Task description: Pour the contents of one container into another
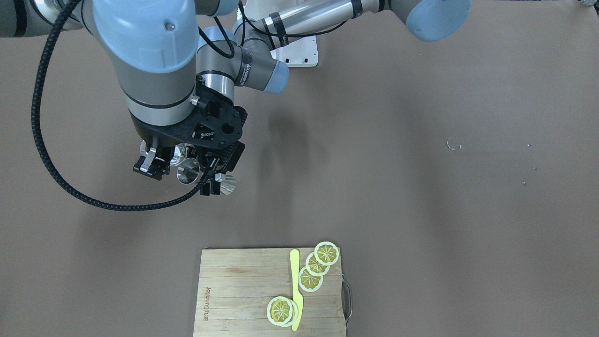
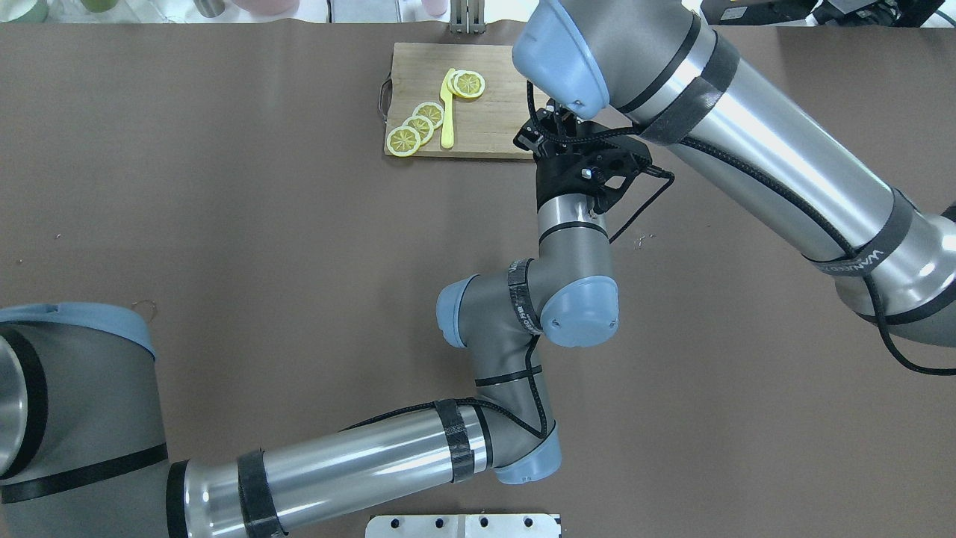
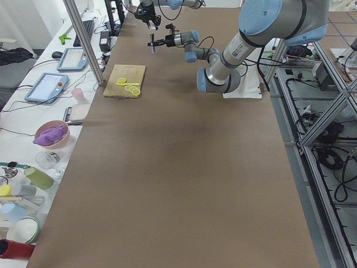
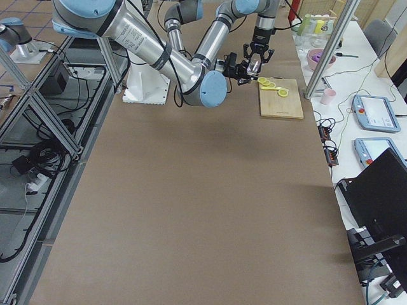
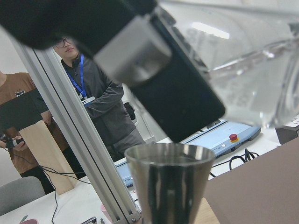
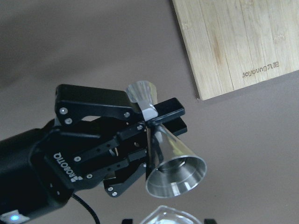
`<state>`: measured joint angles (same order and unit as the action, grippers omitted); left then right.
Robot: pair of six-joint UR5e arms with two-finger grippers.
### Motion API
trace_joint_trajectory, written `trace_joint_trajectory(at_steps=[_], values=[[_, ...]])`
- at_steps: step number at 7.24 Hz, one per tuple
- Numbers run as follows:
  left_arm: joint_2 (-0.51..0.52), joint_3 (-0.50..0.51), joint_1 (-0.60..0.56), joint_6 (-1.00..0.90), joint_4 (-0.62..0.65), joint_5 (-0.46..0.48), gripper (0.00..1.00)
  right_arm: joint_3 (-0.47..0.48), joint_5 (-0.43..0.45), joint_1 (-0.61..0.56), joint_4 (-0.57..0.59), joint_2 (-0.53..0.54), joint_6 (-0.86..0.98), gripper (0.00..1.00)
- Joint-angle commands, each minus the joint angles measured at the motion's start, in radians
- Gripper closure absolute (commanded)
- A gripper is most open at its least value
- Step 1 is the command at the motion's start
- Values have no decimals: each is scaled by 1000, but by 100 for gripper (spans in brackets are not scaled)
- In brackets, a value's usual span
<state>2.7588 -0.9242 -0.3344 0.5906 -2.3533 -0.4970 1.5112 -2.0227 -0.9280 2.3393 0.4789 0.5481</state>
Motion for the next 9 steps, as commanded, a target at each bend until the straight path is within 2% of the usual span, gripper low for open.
trace_joint_trajectory(at_steps=[1, 9], values=[[-1, 1, 0, 0, 0, 0, 100, -25, 31, 11, 26, -26, 15, 100], [-1, 1, -3, 0, 0, 0, 100, -97, 56, 23, 35, -59, 62, 100]])
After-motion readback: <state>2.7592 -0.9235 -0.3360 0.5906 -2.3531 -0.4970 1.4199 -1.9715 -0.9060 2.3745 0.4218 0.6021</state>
